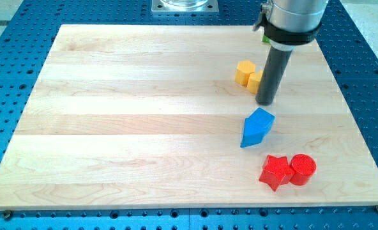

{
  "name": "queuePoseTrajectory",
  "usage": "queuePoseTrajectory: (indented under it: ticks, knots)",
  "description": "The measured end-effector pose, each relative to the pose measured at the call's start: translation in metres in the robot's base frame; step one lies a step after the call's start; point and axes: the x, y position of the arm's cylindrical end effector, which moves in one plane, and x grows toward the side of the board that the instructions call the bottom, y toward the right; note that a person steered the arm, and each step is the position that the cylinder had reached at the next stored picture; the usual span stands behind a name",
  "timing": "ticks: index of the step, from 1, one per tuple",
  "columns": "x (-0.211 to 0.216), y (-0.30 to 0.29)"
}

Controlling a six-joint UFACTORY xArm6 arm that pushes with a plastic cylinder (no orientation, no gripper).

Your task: Place your arm at the top of the hexagon

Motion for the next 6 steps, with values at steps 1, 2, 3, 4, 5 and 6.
queuePoseTrajectory:
  ticks: [1, 2, 3, 4, 5, 6]
  knots:
    - [-0.006, 0.000]
    - [-0.003, 0.021]
    - [-0.004, 0.043]
    - [-0.048, 0.024]
    - [-0.089, -0.024]
    - [-0.118, -0.043]
